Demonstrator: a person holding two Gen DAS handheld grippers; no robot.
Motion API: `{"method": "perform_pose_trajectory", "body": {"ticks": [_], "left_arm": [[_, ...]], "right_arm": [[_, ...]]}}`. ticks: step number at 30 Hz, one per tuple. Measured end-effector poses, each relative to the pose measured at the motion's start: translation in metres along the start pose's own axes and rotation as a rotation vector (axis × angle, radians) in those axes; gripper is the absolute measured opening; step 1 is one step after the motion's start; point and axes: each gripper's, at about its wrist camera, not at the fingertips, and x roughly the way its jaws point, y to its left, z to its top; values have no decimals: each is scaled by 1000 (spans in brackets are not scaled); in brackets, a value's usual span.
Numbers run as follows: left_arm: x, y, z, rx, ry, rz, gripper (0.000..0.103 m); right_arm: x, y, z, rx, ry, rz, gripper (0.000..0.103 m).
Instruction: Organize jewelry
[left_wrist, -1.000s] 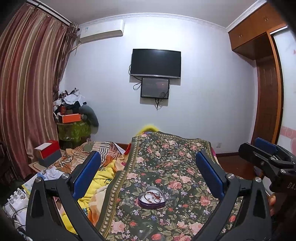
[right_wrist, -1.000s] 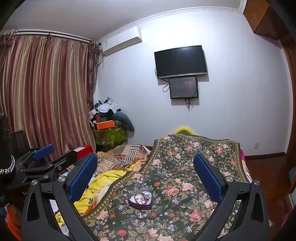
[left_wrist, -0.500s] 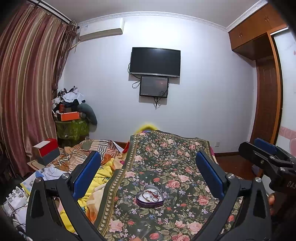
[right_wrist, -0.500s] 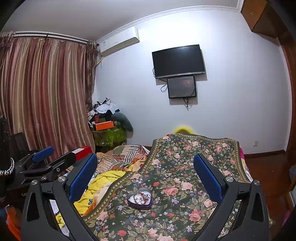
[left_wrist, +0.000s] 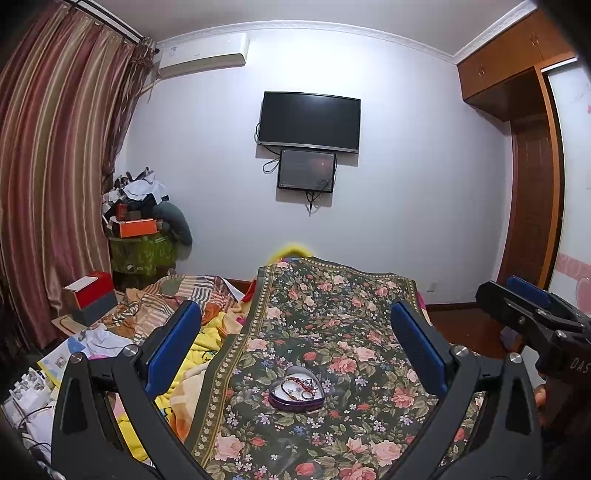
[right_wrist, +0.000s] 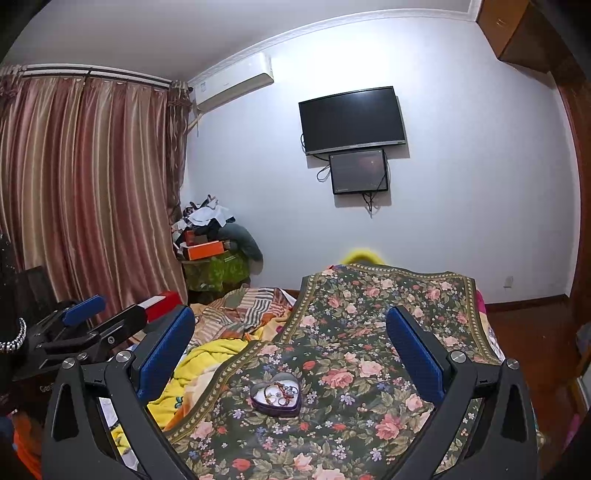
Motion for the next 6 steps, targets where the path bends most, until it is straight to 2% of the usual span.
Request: {"method": "perform_pose_trajectory", "body": {"ticks": [6], "left_arm": [[1, -1, 0, 5, -1, -4, 103]], "right_arm": [[0, -7, 0, 19, 1, -23, 103]]}}
